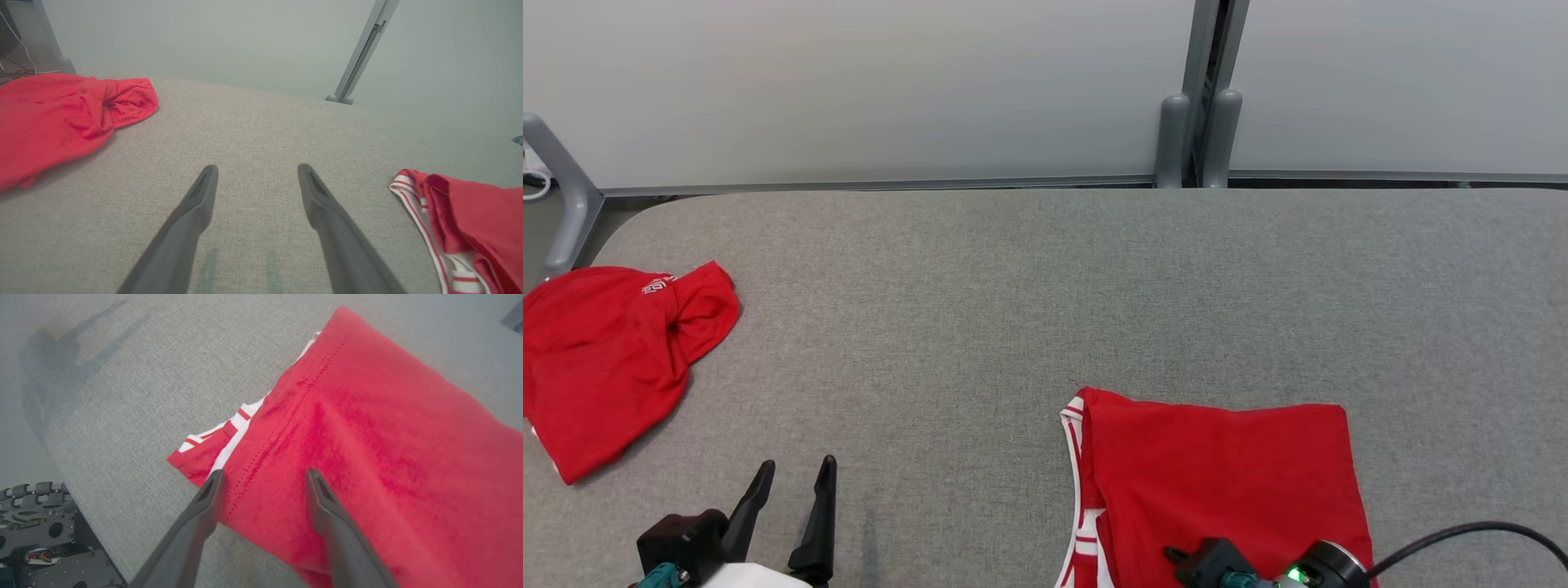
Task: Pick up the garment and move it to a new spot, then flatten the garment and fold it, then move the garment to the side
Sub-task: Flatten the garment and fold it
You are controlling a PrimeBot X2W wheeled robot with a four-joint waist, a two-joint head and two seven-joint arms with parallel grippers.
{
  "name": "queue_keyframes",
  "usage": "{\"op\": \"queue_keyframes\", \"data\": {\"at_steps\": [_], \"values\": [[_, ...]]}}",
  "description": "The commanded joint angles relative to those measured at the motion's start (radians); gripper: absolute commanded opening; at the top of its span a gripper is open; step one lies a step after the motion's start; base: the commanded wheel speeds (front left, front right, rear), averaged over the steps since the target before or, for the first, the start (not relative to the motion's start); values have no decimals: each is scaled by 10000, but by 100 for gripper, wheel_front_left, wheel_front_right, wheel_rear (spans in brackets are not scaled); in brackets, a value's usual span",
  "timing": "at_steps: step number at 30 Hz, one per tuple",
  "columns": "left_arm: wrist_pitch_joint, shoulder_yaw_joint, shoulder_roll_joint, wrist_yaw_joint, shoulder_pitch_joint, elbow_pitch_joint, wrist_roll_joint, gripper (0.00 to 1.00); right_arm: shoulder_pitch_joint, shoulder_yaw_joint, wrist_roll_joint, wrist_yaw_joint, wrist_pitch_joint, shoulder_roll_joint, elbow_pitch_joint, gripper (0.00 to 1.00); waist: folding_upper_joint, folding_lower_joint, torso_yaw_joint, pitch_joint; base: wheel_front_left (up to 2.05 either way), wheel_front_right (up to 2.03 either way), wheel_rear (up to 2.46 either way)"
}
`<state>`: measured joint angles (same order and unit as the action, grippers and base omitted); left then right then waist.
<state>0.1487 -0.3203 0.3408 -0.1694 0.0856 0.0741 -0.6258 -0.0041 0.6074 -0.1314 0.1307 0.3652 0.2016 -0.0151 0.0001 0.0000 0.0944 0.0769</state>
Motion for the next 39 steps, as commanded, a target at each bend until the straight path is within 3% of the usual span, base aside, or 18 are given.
{"op": "queue_keyframes", "data": {"at_steps": [1, 2, 5, 6, 7, 21, 22, 24, 31, 39], "values": [[15, 6, 22, 44, -192, 51, -63, 100, -210, 158, 132, 2, -90, 55, -238, 41, -1, 0, 84, 29, 0, 0, 0], [37, -6, 9, 74, -230, 101, -86, 100, -373, 306, 112, 2, -138, 10, -533, 28, -1, 0, 141, 42, 0, 0, 0], [63, -15, -3, 77, -272, 137, -112, 100, -524, 393, 98, 2, -204, -42, -789, 22, -1, 0, 196, 56, 0, 0, 0], [75, -23, -13, 84, -283, 153, -115, 100, -580, 443, 72, 2, -233, -70, -891, 15, -1, 0, 225, 63, 0, 0, 0], [84, -37, -18, 99, -293, 170, -113, 100, -636, 484, 60, 2, -281, -90, -1003, 1, -1, 0, 255, 68, 0, 0, 0], [130, -94, -35, 22, -293, 244, -173, 100, -1462, 1052, -775, 2, -970, -679, -2010, 0, -1, 0, 476, 18, 0, 0, 0], [125, -99, -34, 22, -286, 238, -176, 100, -1487, 1041, -856, 2, -946, -715, -2113, 25, -1, 0, 478, 11, 0, 0, 0], [136, -92, -15, 8, -274, 219, -177, 100, -1493, 904, -992, 2, -936, -818, -2244, 100, -1, 0, 469, 4, 0, 0, 0], [259, 54, 97, -123, 48, 189, -233, 100, -859, -30, -1957, 2, -1521, -1131, -1673, 100, -1, 0, 187, -298, 0, 0, 0], [623, 390, 102, -286, 509, -32, -348, 100, 290, -2693, -2320, 2, -1952, -1392, 248, 100, -1, 0, -492, -1003, 0, 0, 0]]}}
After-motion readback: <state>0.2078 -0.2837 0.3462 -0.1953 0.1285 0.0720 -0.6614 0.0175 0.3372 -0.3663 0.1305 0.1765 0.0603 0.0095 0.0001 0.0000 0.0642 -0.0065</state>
